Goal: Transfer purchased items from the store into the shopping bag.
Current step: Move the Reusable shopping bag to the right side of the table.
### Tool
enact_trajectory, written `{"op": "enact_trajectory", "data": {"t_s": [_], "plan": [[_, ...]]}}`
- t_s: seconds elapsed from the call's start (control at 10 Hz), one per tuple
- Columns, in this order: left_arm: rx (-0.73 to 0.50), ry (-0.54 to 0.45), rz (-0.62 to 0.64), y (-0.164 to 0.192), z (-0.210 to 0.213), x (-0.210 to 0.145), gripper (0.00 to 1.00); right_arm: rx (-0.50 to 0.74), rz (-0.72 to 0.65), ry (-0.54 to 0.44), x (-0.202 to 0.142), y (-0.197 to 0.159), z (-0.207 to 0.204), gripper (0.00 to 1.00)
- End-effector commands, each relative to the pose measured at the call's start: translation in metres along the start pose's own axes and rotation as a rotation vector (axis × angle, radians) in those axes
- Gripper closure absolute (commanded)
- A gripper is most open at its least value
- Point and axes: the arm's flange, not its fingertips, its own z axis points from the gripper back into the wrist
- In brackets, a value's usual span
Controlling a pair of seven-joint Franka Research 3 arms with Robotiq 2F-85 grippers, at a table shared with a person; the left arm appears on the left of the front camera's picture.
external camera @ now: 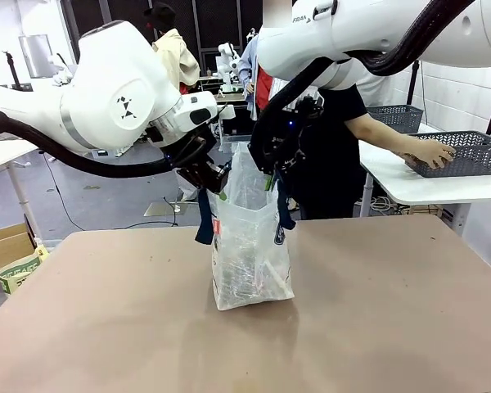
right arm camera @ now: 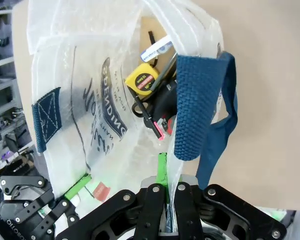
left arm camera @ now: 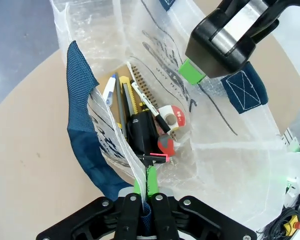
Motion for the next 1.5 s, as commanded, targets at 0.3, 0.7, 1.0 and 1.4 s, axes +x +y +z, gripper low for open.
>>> {"op": "enact_trajectory", "data": {"t_s": [0.3, 0.7, 1.0, 1.4], "plan": [[0.002, 0.002, 0.002, 0.002, -0.001, 0.0, 1.0, 0.029, -0.021, 0.01, 0.005, 0.004, -0.004, 1.0], [-0.025, -0.046, -0.076, -0.009, -0.004, 0.014, 1.0, 0.046, -0.084, 0.005, 0.011, 0.016, -0.006, 1.0], [-0.033, -0.062, -0.092, -0.013, -0.003, 0.017, 1.0, 0.029, -0.071, 0.007, 0.016, 0.018, -0.009, 1.0], [-0.071, -0.103, -0.11, -0.015, -0.004, 0.018, 0.4, 0.04, -0.073, 0.02, 0.02, 0.018, -0.015, 1.0]]}}
